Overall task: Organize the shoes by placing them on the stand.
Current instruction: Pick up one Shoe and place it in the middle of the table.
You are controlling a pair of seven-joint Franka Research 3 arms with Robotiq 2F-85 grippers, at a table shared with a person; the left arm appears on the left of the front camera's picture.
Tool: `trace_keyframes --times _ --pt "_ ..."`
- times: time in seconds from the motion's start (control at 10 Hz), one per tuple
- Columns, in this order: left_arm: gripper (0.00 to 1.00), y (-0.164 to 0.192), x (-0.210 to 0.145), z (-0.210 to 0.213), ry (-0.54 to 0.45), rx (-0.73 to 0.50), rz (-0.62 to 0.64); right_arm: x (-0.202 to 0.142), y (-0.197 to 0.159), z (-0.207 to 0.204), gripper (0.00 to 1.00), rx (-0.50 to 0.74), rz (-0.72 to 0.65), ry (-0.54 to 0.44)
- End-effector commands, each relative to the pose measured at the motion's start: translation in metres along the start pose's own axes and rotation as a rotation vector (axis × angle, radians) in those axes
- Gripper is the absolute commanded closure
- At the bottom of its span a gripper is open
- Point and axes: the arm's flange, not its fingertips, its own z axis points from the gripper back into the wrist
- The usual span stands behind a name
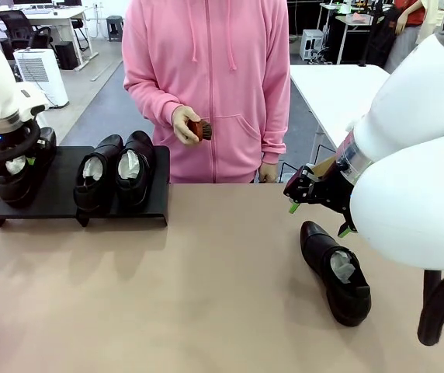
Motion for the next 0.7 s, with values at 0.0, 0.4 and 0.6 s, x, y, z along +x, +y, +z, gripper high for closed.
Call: trace_keyframes --times 0.0,0.4,0.6 --pt "0.56 0.000 0.000 0.000 0.000 0.000 0.000 0.004 0.002 0.000 0.00 0.021 0.016 0.007" --pt "0.56 0.007 -0.023 0.092 -0.162 -0.055 -0.036 0.004 0.002 0.000 0.00 0.021 0.016 0.007" --pt "0.56 0.001 -0.039 0.120 -0.102 -0.116 -0.100 0.004 0.002 0.000 0.00 0.021 0.016 0.007"
